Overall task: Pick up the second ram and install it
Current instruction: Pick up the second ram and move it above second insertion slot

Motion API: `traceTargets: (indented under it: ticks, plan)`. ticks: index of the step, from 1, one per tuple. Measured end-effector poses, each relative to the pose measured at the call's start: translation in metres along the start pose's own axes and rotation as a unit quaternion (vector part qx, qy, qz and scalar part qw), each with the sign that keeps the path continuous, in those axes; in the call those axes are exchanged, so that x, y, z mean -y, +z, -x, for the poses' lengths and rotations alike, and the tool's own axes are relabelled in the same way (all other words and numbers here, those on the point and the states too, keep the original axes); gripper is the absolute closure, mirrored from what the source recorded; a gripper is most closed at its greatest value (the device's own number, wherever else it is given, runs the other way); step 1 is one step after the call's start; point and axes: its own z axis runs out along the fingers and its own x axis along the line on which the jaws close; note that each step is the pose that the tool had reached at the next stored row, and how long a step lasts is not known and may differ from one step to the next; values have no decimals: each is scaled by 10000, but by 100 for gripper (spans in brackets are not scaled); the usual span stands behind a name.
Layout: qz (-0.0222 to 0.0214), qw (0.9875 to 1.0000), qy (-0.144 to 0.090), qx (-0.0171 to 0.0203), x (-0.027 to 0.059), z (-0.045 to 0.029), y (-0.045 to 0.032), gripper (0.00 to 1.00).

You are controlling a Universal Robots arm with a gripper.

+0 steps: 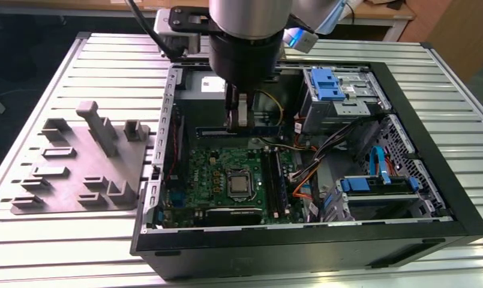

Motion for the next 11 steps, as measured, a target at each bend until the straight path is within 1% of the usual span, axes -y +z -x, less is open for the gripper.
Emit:
traceTargets:
  ticks: [3, 4, 8, 9, 11]
  plan:
    - [0, 10000, 1, 0, 9, -3, 55, 89]
    - [0, 10000, 0, 0, 13, -6, 91, 89]
    - [0, 10000, 1, 0, 19, -11, 162, 89]
    - [0, 10000, 1, 0, 21, -12, 179, 89]
    - [0, 10000, 1, 0, 21, -13, 188, 89]
